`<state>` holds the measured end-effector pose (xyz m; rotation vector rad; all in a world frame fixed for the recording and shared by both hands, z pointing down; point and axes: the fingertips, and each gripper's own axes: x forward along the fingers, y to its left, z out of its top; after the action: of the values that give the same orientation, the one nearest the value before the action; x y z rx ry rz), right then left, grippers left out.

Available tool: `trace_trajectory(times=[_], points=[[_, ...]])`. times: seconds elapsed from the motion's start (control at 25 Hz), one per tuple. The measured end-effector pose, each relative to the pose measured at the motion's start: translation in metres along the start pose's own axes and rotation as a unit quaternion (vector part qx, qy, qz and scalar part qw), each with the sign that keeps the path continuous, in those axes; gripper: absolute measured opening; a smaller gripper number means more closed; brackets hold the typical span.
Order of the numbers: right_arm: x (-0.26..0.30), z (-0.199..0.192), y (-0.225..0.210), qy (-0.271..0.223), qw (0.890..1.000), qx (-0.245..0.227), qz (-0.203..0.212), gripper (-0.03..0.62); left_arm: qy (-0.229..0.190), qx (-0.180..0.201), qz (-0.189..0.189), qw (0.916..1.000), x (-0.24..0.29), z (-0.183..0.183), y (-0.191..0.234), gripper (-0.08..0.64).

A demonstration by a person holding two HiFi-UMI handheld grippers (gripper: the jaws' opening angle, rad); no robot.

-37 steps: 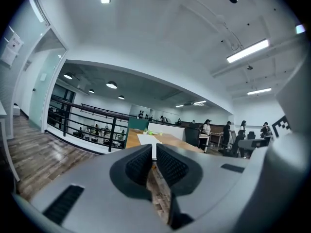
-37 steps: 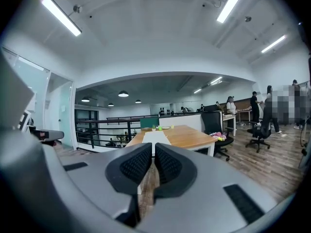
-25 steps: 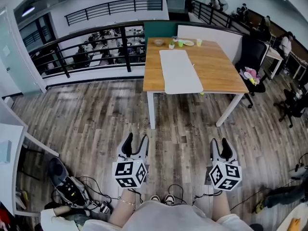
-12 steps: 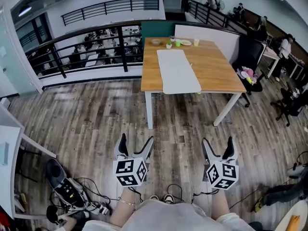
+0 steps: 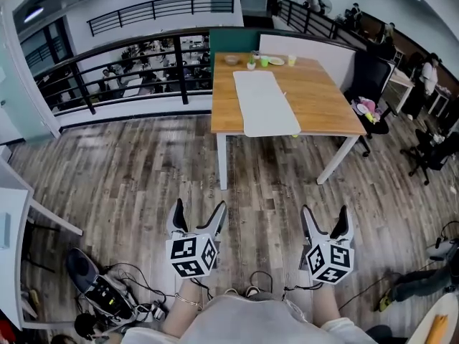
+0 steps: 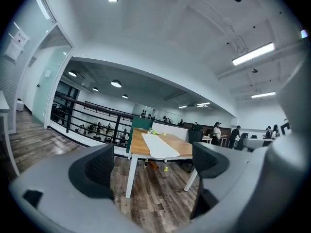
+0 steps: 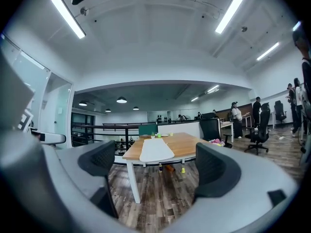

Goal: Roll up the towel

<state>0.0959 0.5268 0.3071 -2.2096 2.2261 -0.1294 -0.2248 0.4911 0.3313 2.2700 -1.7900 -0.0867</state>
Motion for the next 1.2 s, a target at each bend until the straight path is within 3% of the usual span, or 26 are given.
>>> trace_trajectory(times=[0.52, 1.2], points=[[0.015, -0.031, -0.025, 0.034, 0.998, 0.018, -0.045, 0.486, 0.039, 0.010, -0.014, 0.9991, 0.036, -0.025, 0.007, 0.495], [0.200, -0.017, -0.066, 0.036, 0.998, 0.032, -0.035, 0.457, 0.049, 0.020, -0.001, 0.9986, 0.211, -0.001, 0.013, 0.495]])
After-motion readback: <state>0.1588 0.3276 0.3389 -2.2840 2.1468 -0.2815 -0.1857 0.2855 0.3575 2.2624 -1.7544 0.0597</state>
